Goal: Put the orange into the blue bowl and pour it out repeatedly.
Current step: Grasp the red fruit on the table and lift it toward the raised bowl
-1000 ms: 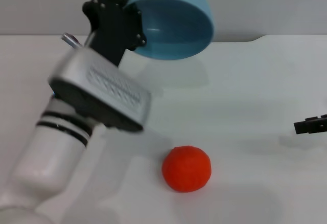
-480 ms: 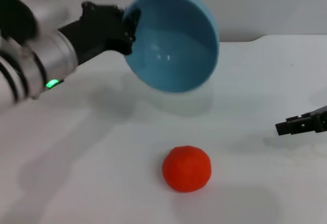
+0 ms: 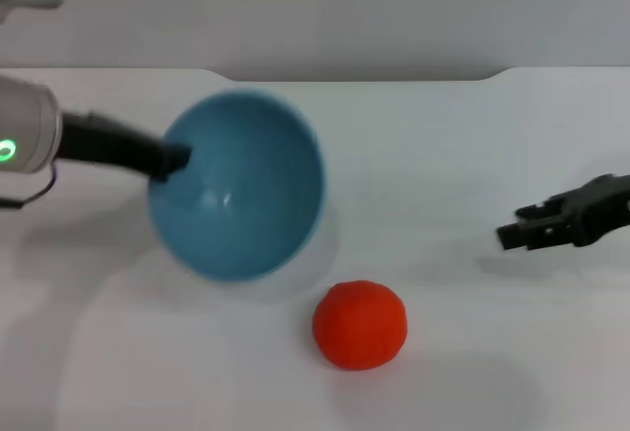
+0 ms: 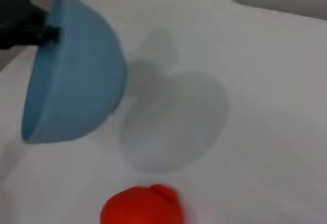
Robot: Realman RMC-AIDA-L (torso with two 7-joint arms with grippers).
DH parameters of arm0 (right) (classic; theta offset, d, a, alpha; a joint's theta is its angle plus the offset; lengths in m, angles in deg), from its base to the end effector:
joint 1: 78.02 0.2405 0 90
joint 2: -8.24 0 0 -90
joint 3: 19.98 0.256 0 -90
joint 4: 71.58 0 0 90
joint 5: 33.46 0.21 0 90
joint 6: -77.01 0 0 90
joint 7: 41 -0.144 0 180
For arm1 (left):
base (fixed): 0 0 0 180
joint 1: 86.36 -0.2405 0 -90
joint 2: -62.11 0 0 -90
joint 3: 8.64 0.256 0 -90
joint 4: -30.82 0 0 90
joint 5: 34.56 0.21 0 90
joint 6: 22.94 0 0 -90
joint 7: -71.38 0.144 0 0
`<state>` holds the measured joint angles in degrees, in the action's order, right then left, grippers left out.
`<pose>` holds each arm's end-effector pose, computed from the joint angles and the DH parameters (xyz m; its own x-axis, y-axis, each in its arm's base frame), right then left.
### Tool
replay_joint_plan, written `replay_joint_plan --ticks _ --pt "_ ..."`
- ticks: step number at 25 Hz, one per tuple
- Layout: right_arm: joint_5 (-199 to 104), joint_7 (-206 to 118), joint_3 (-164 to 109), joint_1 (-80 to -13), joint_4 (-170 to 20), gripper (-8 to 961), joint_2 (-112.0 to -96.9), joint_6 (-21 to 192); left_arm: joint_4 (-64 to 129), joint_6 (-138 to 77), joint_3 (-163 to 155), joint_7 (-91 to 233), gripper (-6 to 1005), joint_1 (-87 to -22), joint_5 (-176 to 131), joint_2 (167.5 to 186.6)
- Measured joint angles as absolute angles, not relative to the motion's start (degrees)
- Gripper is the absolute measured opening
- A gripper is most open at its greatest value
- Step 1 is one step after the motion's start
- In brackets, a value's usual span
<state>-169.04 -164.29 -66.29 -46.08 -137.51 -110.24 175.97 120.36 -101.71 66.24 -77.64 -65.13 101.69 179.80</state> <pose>0.2383 0.3402 0.0533 0.6972 -0.7040 -0.1355 -0.7165 -0.6783 -0.1625 -0.1909 0.3472 0.0445 0.7190 0.6673 0.1943 0.6674 -0.5851 -0.4606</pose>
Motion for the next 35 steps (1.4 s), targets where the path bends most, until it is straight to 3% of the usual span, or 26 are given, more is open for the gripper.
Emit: replay_joint_plan --ticks 8,13,20,35 --pt "-164.38 -160.34 -80.65 -44.76 -135.69 478 -110.43 167.81 120.92 -114.5 65.93 -86.78 -1 -61.99 114.18 179.91" --pt "-160.68 -157.52 -86.54 -41.35 -130.46 650 -110.49 166.05 120.89 -118.1 65.88 -88.19 -2 -62.41 119.41 179.87" --pt "-157.98 -156.85 -96.21 -36.14 -121.77 653 -110.64 159.06 120.7 -118.85 66.06 -88.4 -2 -62.84 119.69 180.07" --pt "-154.15 -157.42 -107.14 -34.37 -113.62 647 -111.01 150.62 120.94 -118.81 66.6 -88.23 -2 -60.82 119.64 180.14"
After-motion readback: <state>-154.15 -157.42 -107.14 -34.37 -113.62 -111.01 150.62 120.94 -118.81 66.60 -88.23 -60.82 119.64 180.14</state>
